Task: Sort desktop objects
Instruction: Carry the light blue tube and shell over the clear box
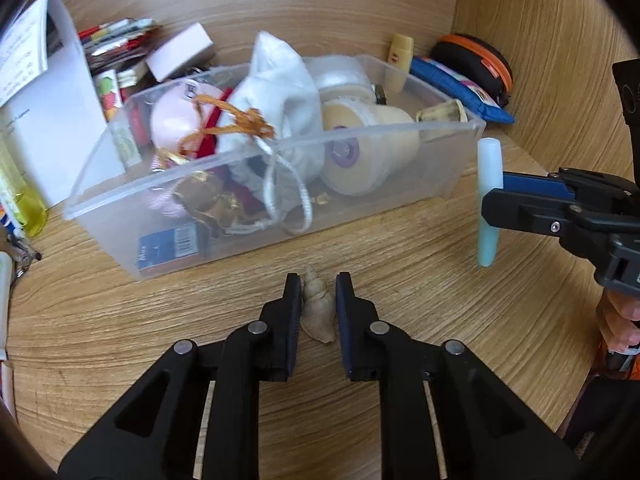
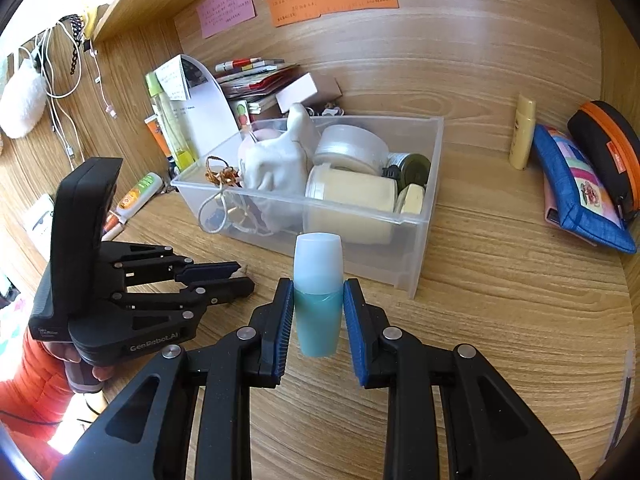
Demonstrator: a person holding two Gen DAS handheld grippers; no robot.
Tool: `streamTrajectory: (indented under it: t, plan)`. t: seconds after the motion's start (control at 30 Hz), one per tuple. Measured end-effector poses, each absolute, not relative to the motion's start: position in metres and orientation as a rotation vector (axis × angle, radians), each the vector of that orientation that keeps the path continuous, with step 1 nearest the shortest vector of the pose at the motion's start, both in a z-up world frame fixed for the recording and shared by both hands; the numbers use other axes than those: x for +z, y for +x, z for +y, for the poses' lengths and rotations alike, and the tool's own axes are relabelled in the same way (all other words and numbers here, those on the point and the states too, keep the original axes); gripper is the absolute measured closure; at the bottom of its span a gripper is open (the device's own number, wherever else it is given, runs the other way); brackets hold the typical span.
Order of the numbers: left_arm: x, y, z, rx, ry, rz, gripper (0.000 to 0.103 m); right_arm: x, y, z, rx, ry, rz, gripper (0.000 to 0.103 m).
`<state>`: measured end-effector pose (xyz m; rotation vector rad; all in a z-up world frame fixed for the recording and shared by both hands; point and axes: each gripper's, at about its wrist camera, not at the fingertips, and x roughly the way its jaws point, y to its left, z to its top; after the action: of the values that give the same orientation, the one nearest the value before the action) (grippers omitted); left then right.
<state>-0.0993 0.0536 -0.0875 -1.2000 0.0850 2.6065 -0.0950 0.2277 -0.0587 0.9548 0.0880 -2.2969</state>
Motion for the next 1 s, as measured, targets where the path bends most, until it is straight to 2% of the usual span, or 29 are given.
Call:
streamTrajectory:
  t: [0.33, 0.6, 1.0]
  plan:
    - [-0.068, -0.076, 0.03, 2.7, -1.095, -0.006, 0.087, -0.048, -0.095, 0.222, -2.302, 0.926, 0.069, 0.08]
    - [-0.043, -0.061, 0.015, 2.752, -0.986, -0.009, 0.087, -0.031, -0.099, 0.22, -2.316, 0.873, 0.031, 0.08]
    - [-0.023, -0.073, -0.011, 2.781, -0.921, -0.049, 0.087, -0.016, -0.118, 0.202, -2.303, 0.845, 0.019, 0.08]
